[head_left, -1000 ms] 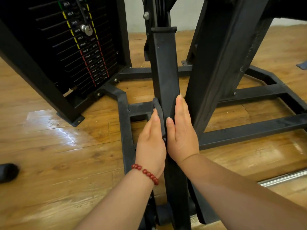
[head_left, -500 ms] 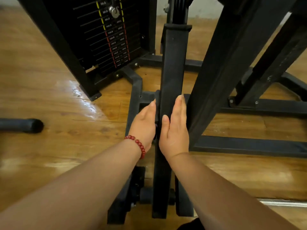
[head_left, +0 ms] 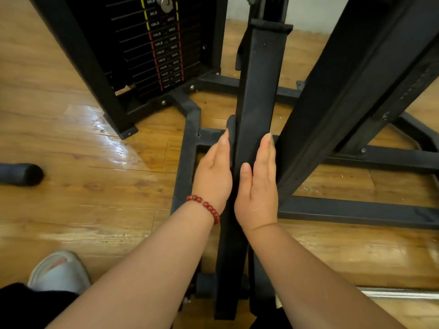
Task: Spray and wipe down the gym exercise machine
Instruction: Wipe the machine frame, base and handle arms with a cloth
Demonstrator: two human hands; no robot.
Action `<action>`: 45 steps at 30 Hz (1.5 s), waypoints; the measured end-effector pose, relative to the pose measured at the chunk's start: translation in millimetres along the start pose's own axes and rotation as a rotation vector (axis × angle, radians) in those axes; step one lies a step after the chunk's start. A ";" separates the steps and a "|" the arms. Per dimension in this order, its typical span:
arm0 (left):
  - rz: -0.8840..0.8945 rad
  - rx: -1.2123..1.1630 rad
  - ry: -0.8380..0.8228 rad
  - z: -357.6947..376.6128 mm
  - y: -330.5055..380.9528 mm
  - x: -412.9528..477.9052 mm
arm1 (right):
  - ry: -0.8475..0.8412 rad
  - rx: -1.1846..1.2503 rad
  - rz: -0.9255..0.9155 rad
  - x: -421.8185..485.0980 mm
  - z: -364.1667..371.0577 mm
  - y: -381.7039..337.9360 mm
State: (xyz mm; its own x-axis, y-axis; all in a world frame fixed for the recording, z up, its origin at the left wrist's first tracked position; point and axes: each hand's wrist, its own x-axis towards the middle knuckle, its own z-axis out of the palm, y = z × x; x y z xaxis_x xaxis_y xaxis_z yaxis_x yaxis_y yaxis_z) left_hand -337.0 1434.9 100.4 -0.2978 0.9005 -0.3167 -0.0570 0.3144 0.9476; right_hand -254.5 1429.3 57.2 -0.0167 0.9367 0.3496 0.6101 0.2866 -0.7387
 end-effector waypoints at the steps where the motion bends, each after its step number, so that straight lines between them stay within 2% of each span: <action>1: 0.003 0.017 -0.014 0.2 -1.5 2.2 | -0.003 0.001 0.004 -0.3 0.1 -0.1; 6: 0.013 -0.101 -0.072 -0.3 -15.2 -22.7 | -0.006 -0.010 0.004 0.3 -0.2 1.7; 10: 0.055 -0.018 -0.081 -5.6 -20.5 -20.2 | -0.005 0.018 0.012 -0.9 -0.5 1.0; 15: -0.126 0.005 -0.088 -7.1 -30.0 -14.0 | -0.004 0.034 0.020 -2.8 -0.2 0.9; 19: -0.012 -0.075 -0.052 -4.3 -25.5 -37.7 | -0.002 0.042 0.019 -2.0 0.0 3.1; 22: 0.054 -0.033 -0.055 -4.7 -22.8 -41.2 | 0.014 0.051 -0.004 -1.8 1.2 4.9; 26: -0.001 0.042 -0.080 -9.1 -28.2 -26.4 | 0.016 0.036 0.010 -3.3 1.1 3.9; 29: -0.047 0.000 -0.074 -8.9 -24.0 -25.7 | 0.012 0.028 0.014 -2.7 -0.2 1.3; 31: -0.007 -0.040 -0.084 -7.0 -22.1 -34.9 | -0.002 0.023 0.015 -3.2 -2.6 0.8; 34: 0.087 0.019 -0.100 -7.6 -28.3 -42.1 | -0.042 0.038 0.082 -16.1 -8.1 2.0; 36: 0.044 0.066 -0.112 -10.8 -38.8 -35.7 | -0.060 0.051 0.121 -32.4 -7.4 3.3; 40: -0.168 0.047 -0.109 -14.3 -54.9 -31.1 | -0.051 0.055 0.121 -49.0 1.5 8.0; 45: -0.058 -0.040 -0.055 -6.9 -44.0 -51.7 | -0.024 0.014 0.081 -46.7 7.6 14.3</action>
State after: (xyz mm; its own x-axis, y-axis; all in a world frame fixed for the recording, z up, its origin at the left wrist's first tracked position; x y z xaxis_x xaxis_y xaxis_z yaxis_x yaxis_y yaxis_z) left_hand -325.7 1372.4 75.3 -0.2405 0.8965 -0.3722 -0.1112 0.3554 0.9281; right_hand -251.0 1391.3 26.0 0.0133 0.9613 0.2751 0.5993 0.2126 -0.7718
